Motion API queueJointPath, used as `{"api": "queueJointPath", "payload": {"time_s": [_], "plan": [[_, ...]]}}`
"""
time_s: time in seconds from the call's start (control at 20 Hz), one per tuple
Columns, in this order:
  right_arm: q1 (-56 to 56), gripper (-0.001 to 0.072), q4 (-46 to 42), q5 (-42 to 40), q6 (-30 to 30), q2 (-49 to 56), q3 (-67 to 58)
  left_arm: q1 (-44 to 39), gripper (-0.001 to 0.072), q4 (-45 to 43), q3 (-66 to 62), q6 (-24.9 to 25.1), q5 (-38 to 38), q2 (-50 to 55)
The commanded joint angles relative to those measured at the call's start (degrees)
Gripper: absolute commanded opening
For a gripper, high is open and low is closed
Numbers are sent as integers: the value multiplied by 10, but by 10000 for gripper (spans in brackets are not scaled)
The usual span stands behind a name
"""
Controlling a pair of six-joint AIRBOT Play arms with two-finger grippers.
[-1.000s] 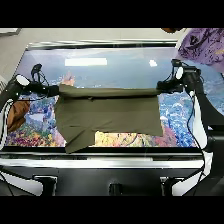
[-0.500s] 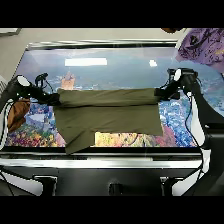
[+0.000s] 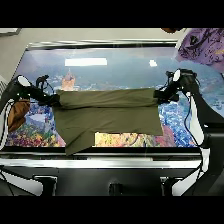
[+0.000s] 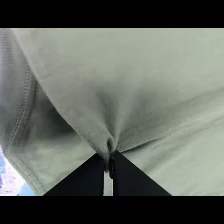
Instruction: Fold the clothes and pants, and hang the long-sleeved shirts on hangers.
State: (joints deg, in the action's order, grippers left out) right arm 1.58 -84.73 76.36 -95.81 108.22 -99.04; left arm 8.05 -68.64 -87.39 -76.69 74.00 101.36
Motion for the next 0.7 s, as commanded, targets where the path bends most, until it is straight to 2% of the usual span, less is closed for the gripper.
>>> {"api": "queueJointPath", "payload": {"time_s": [0.0, 0.05, 0.1, 0.15, 0.25, 0.3, 0.4, 0.55, 0.65], "plan": [[-1, 221, 14, 24, 0, 0, 0, 0, 34, 0, 0, 0, 1, 1], [-1, 255, 21, 30, 0, 0, 0, 0, 105, 0, 0, 0, 1, 1], [-1, 303, 29, 33, 0, 0, 0, 0, 225, 0, 0, -1, 0, 1], [-1, 323, 39, 36, 0, 0, 0, 0, 350, 1, 0, -7, 0, 1], [0, 324, 55, 47, 1, -3, 0, 3, 527, 0, 0, -20, 0, -3], [1, 327, 56, 51, 6, -9, -1, 9, 558, 0, -1, -30, 0, -12], [6, 477, 45, 71, 39, -33, -2, 30, 558, 0, -8, -44, 11, -37], [54, 495, 54, 74, 60, -93, -1, 80, 558, -2, 6, -44, 49, -103], [108, 494, 116, 74, 94, -132, 27, 130, 558, 4, 82, -58, 49, -171]]}}
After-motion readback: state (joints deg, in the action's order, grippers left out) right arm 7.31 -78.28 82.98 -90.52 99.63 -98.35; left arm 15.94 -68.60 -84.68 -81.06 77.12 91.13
